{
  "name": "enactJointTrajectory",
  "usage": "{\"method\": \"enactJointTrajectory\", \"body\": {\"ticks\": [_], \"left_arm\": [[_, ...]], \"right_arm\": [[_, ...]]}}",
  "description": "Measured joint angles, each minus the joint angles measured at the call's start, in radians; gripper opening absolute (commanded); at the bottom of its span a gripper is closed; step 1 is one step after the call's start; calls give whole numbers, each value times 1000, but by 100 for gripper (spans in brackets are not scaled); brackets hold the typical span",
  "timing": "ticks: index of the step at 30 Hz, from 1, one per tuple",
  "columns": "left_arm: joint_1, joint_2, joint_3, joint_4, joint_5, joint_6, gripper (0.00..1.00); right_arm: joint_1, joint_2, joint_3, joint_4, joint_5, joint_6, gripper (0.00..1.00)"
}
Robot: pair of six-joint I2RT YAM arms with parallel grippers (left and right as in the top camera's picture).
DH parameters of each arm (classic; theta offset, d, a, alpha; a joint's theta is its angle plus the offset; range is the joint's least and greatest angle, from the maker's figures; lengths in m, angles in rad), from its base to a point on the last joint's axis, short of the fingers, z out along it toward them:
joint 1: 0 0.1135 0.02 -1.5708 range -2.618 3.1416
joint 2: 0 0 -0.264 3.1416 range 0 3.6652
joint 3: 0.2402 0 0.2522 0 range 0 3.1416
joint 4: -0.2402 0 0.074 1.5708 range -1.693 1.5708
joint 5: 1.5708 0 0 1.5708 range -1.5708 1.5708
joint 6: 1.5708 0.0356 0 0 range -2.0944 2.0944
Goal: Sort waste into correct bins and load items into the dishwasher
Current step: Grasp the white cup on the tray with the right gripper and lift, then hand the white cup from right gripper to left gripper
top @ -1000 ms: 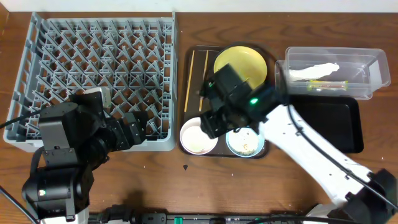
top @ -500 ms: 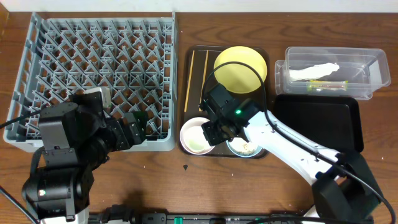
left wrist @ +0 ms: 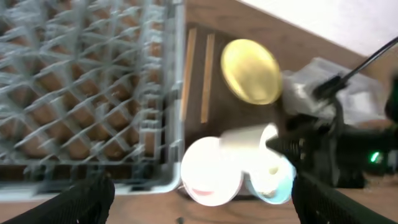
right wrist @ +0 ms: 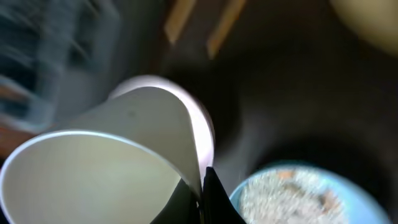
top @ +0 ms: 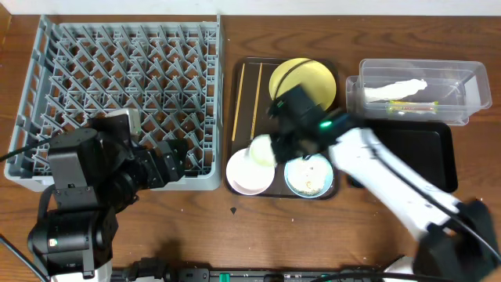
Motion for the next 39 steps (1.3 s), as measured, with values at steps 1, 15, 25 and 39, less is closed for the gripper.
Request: {"method": "enactJointTrajectory", "body": {"ticks": [1, 15, 25, 39], "left_arm": [[0, 4, 0, 16, 32, 0, 92], [-4, 227, 5, 127, 653, -8, 91], [-4, 246, 5, 127, 912, -8, 86], [-2, 245, 5, 127, 985, -20, 79]], "right_arm": [[-32, -25, 9, 21, -48, -22, 1], [-203, -111, 38, 279, -975, -245, 1], [-140, -111, 38, 387, -978, -203, 1], [-58, -111, 38, 552, -922, -77, 1]]}}
